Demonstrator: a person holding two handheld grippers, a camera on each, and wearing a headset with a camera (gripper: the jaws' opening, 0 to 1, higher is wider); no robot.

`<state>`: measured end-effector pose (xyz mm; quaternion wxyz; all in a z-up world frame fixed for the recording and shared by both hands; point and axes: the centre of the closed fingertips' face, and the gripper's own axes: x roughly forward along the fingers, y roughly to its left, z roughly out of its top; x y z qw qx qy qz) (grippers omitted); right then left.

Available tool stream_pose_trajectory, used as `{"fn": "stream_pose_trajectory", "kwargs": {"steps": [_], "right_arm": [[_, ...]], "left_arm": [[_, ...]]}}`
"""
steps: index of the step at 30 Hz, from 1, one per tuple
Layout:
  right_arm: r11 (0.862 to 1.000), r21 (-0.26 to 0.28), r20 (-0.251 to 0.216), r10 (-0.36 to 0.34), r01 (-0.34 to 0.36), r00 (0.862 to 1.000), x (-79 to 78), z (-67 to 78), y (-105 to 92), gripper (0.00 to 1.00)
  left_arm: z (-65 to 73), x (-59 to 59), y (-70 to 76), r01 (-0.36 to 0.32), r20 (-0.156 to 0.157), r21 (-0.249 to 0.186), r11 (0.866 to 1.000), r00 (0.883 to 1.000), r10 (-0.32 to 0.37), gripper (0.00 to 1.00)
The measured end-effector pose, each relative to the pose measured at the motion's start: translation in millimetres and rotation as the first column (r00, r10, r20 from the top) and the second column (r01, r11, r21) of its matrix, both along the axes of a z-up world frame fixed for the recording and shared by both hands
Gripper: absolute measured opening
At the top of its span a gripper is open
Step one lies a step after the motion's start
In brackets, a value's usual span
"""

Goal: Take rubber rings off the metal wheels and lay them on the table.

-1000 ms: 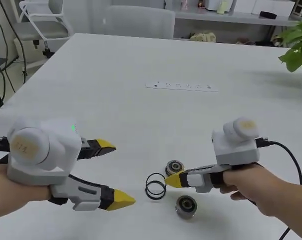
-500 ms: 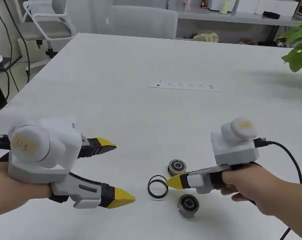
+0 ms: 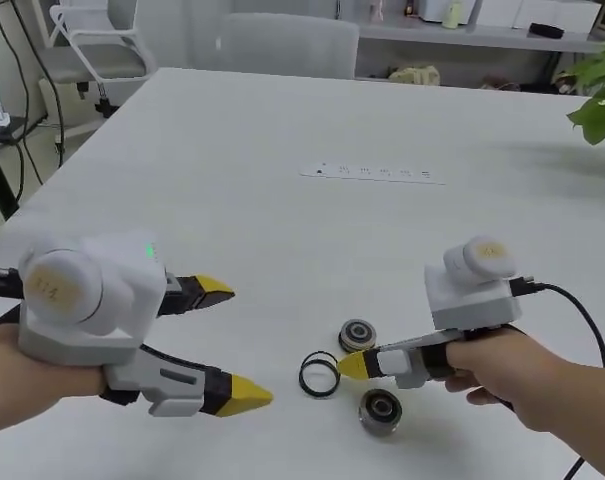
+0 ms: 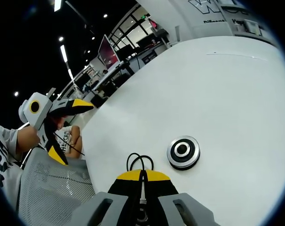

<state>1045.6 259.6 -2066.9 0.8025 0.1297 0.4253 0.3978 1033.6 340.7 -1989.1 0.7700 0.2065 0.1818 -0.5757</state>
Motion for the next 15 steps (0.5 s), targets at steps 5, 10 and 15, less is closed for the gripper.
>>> {"fn": "stream_pose_trajectory", "kwargs": {"steps": [5, 10, 15], "right_arm": [[1.000, -0.006, -0.005, 0.000, 0.000, 1.000, 0.0, -2.4, -0.7, 0.00], [1.000, -0.002, -0.006, -0.007, 0.007, 1.000, 1.8, -2.2, -1.8, 0.00], [1.000, -0.001, -0.007, -0.006, 0.006, 1.000, 2.2, -2.7, -0.6, 0.00]], "left_arm": [[0.1, 0.5, 0.4, -0.001, 0.000, 0.003, 1.000, 1.000, 0.001, 0.67], [0.1, 1.1, 0.7, -0.001, 0.000, 0.006, 1.000, 1.000, 0.001, 0.67], [-1.5, 1.4, 0.5, -0.001, -0.004, 0.010, 1.000, 1.000, 0.001, 0.67]]}}
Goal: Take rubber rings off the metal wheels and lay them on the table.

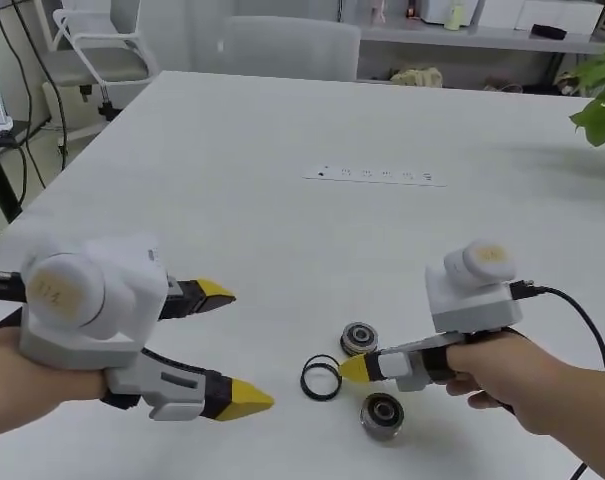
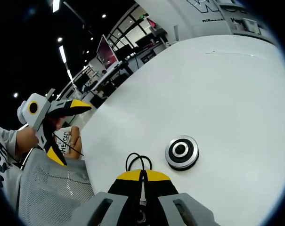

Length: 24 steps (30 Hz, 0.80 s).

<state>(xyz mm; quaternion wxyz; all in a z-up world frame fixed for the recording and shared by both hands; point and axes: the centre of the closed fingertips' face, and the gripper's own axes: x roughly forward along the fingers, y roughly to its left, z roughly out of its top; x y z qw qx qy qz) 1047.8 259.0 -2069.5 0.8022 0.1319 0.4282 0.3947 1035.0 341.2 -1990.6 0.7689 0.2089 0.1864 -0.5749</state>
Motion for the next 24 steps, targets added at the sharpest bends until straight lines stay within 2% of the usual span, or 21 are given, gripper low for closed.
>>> {"fn": "stream_pose_trajectory", "kwargs": {"steps": [24], "right_arm": [[0.999, -0.030, 0.009, 0.014, -0.014, 1.000, 2.8, -7.9, 0.8, 0.00]], "left_arm": [[-3.4, 1.8, 1.9, -0.005, -0.013, 0.003, 1.000, 1.000, 0.005, 0.67]]}}
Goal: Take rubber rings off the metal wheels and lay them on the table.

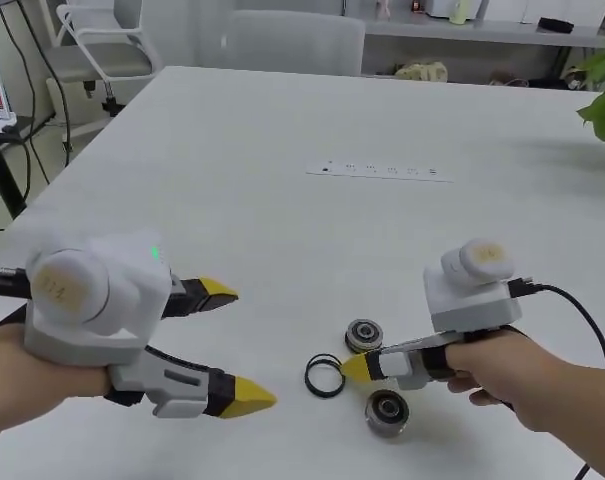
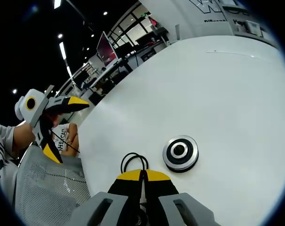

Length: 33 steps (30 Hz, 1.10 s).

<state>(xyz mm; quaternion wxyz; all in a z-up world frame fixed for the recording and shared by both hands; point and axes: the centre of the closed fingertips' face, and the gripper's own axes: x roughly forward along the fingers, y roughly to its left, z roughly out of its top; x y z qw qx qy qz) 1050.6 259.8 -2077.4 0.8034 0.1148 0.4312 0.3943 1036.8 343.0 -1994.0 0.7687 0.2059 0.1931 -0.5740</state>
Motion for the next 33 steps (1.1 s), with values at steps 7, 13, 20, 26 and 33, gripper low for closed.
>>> {"fn": "stream_pose_trajectory", "kwargs": {"steps": [7, 13, 20, 26, 33], "right_arm": [[1.000, -0.006, 0.005, 0.000, 0.000, 1.000, 1.0, -1.0, -0.8, 0.00], [1.000, -0.006, 0.004, 0.003, -0.003, 1.000, 1.3, -1.4, -0.5, 0.00], [1.000, -0.012, 0.001, 0.010, -0.010, 1.000, -0.7, -1.9, -1.7, 0.00], [1.000, -0.020, 0.004, 0.023, -0.023, 1.000, -3.1, -0.8, -2.4, 0.00], [0.999, -0.026, 0.018, 0.037, -0.037, 0.999, -4.5, 2.9, -2.7, 0.03]], "left_arm": [[-0.8, 0.3, -1.3, 0.002, -0.004, 0.001, 1.000, 1.000, -0.002, 0.67], [-1.3, 0.8, -2.0, 0.005, -0.006, 0.002, 1.000, 1.000, -0.005, 0.66], [-2.8, -0.1, -4.2, 0.015, -0.011, 0.008, 1.000, 1.000, -0.015, 0.66], [-2.9, 0.1, -6.8, 0.021, -0.015, 0.008, 1.000, 1.000, -0.021, 0.66], [-2.1, 0.5, -9.8, 0.030, -0.017, 0.008, 1.000, 0.999, -0.030, 0.66]]}}
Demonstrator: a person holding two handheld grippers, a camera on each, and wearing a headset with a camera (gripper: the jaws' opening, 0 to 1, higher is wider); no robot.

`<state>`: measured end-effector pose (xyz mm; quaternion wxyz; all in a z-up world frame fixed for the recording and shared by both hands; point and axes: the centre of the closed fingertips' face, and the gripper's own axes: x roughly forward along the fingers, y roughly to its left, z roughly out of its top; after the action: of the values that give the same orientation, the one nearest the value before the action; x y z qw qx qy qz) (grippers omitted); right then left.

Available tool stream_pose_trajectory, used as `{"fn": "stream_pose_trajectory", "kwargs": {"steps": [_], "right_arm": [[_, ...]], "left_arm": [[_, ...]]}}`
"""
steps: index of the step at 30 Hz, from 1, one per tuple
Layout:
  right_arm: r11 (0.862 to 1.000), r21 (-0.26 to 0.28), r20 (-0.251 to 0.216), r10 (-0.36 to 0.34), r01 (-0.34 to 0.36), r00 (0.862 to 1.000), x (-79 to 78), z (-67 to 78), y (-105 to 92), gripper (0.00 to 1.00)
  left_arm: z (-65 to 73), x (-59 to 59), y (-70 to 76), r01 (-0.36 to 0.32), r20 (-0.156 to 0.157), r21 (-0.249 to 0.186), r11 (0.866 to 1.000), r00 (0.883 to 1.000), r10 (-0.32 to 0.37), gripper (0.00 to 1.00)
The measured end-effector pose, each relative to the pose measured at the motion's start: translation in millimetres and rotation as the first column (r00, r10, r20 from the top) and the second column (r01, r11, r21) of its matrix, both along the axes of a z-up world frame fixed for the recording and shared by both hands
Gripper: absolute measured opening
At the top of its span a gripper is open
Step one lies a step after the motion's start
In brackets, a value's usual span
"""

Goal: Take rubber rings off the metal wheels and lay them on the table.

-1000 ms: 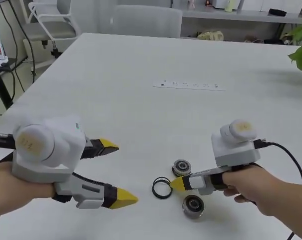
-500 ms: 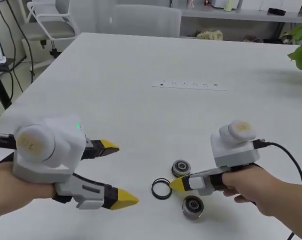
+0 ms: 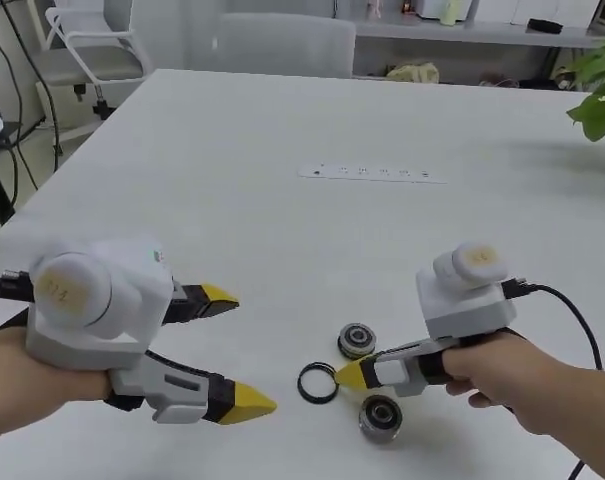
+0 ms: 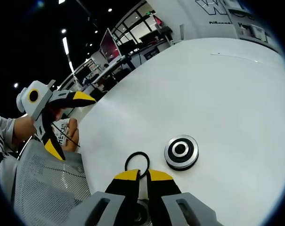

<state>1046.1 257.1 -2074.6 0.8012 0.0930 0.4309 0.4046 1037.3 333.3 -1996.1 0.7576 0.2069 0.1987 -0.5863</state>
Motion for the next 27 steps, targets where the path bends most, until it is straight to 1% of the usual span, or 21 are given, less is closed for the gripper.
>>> {"fn": "stream_pose_trajectory", "kwargs": {"steps": [7, 14, 19, 27], "right_arm": [[1.000, 0.011, 0.018, -0.005, 0.005, 1.000, 1.0, 6.6, -1.3, 0.06], [1.000, 0.005, 0.041, 0.001, -0.001, 0.999, 0.9, 11.6, -2.0, 0.08], [1.000, -0.006, 0.072, 0.013, -0.013, 0.997, 1.6, 18.0, -2.7, 0.11], [1.000, -0.011, 0.120, 0.014, -0.012, 0.993, 4.9, 27.0, -8.4, 0.15]], "left_arm": [[-0.4, 0.2, -0.8, 0.006, -0.004, 0.002, 1.000, 1.000, -0.006, 0.66], [0.6, 1.4, -2.6, 0.007, -0.003, 0.000, 1.000, 1.000, -0.007, 0.66], [4.1, 4.7, -4.5, 0.002, -0.004, -0.011, 1.000, 1.000, -0.002, 0.66], [8.8, 9.0, -9.5, 0.001, 0.000, -0.021, 1.000, 1.000, -0.001, 0.66]]}}
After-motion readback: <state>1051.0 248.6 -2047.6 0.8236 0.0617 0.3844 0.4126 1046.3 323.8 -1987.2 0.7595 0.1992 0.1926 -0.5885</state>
